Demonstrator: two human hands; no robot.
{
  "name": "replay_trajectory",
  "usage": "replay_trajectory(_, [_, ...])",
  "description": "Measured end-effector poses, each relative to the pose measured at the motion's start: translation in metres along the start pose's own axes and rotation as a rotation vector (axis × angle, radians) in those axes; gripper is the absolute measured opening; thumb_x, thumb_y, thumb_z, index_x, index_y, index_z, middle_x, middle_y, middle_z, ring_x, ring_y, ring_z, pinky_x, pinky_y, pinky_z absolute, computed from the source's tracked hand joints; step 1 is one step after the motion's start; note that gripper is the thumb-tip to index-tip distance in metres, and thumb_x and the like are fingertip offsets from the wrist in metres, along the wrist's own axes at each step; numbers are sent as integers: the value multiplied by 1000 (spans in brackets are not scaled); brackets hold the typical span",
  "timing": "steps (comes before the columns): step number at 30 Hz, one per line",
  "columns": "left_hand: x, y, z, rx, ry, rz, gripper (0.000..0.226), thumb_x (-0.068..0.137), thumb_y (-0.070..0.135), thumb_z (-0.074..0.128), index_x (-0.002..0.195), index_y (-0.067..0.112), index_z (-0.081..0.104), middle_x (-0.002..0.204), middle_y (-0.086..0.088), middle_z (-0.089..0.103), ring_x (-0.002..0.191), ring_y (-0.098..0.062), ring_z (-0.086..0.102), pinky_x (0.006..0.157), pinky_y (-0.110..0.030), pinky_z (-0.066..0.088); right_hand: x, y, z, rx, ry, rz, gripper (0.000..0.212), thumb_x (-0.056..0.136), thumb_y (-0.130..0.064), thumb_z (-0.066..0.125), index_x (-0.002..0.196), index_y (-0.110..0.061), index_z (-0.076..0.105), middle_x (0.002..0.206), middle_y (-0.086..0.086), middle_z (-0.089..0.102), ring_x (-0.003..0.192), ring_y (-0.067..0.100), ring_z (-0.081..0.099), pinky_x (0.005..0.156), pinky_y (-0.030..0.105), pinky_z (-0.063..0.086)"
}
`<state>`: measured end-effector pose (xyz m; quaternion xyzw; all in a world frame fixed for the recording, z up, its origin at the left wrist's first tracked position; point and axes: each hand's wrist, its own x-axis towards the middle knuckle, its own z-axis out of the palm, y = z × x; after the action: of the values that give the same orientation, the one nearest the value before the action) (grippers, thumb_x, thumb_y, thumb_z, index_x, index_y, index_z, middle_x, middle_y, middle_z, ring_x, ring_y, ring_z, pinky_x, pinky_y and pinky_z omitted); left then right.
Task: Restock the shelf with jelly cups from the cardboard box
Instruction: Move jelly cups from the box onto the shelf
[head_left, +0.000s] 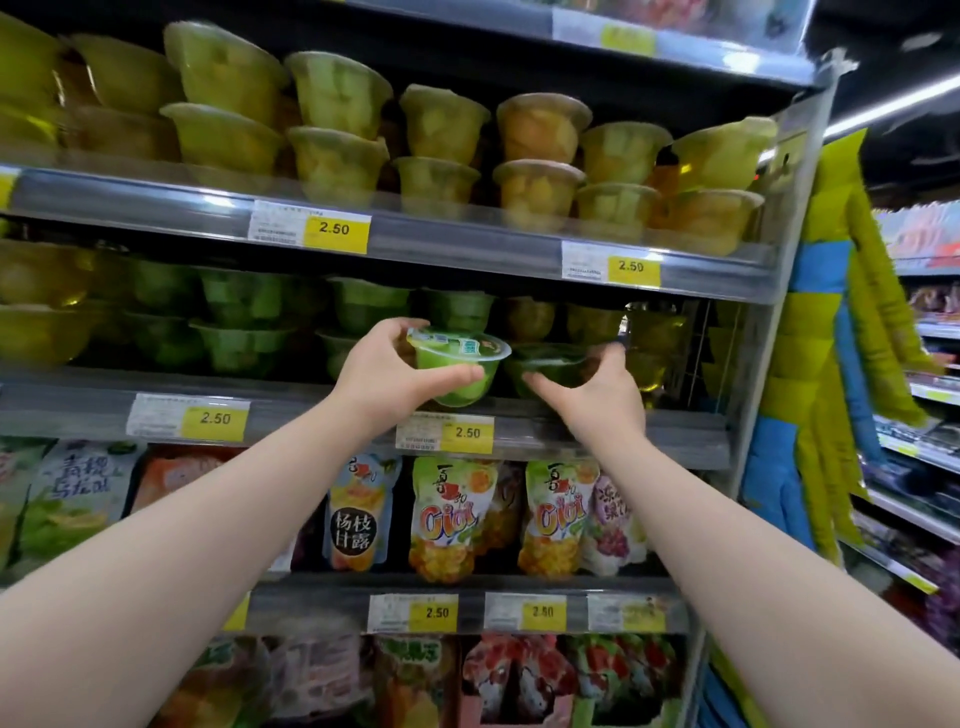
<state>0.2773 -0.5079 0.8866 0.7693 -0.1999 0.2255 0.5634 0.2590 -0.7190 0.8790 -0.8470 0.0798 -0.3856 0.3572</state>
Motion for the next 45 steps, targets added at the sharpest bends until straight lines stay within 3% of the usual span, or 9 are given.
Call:
replay_trajectory(7, [-7, 8, 18, -79, 26, -45, 91, 51, 49, 87, 130, 20, 52, 113, 8, 64, 102, -7, 62, 88, -24, 51, 4, 11, -6, 15, -60, -54, 76, 73, -59, 73, 126, -15, 40, 121, 3, 57, 109, 25, 55, 80, 32, 46])
replay_trajectory(13, [-12, 22, 28, -200, -40, -28, 98, 35, 61, 87, 122, 25, 57, 111, 8, 67, 103, -6, 63, 95, -35, 53, -16, 23, -27, 399, -43, -300, 26, 85, -32, 70, 104, -18, 60, 96, -6, 60, 89, 11, 57, 79, 18, 48])
replay_trajectory(18, [-9, 35, 52, -296, -141, 11, 88, 45, 53, 89, 122, 25, 56, 113, 3, 69, 105, -9, 65, 94, -35, 53, -21, 14, -41, 486, -359, -303, 41, 74, -39, 76, 112, -31, 61, 106, -11, 69, 97, 1, 63, 82, 16, 51])
replay_trajectory(23, [-4, 39, 60, -369, -249, 59, 91, 56, 43, 82, 137, 19, 48, 118, 4, 66, 110, -9, 63, 93, -28, 51, -13, 19, -52, 525, -231, -262, 45, 72, -26, 82, 113, -25, 61, 104, -13, 69, 93, -2, 64, 78, 11, 50])
replay_trajectory(27, [6, 23, 61, 4, -57, 130, 63, 78, 44, 73, 135, 25, 52, 131, 7, 56, 116, -7, 55, 101, -28, 43, -9, 33, -53, 510, -68, -195, 49, 71, -27, 83, 114, -24, 59, 101, -18, 65, 90, -7, 62, 73, 8, 48])
replay_trajectory(31, [11, 7, 71, 372, -103, 218, 40, 86, 31, 69, 125, 26, 60, 128, 0, 55, 111, -13, 57, 93, -22, 39, -3, 43, -53, 474, 2, -141, 61, 72, -31, 82, 125, -18, 56, 110, -13, 63, 97, -4, 59, 71, 5, 47])
replay_trajectory(38, [25, 3, 86, 224, 11, 211, 10, 83, 23, 73, 89, 29, 67, 103, -3, 63, 78, 0, 60, 71, -5, 41, 9, 32, -38, 469, 40, -111, 59, 71, -41, 82, 122, -19, 61, 107, -13, 67, 98, 0, 61, 79, 12, 47])
replay_trajectory(41, [27, 4, 91, 146, 4, 184, 8, 82, 24, 74, 88, 27, 69, 100, -3, 66, 80, -8, 63, 80, -23, 52, 15, 25, -29, 442, 53, -89, 60, 71, -45, 80, 122, -19, 61, 107, -12, 66, 100, 3, 61, 83, 19, 49])
replay_trajectory(45, [25, 6, 90, 111, -32, 185, 12, 84, 23, 72, 95, 27, 68, 105, 2, 64, 84, 0, 61, 77, -13, 46, 26, 19, -16, 371, 23, -39, 77, 71, -53, 76, 134, -16, 52, 126, -3, 61, 116, 15, 56, 99, 36, 47])
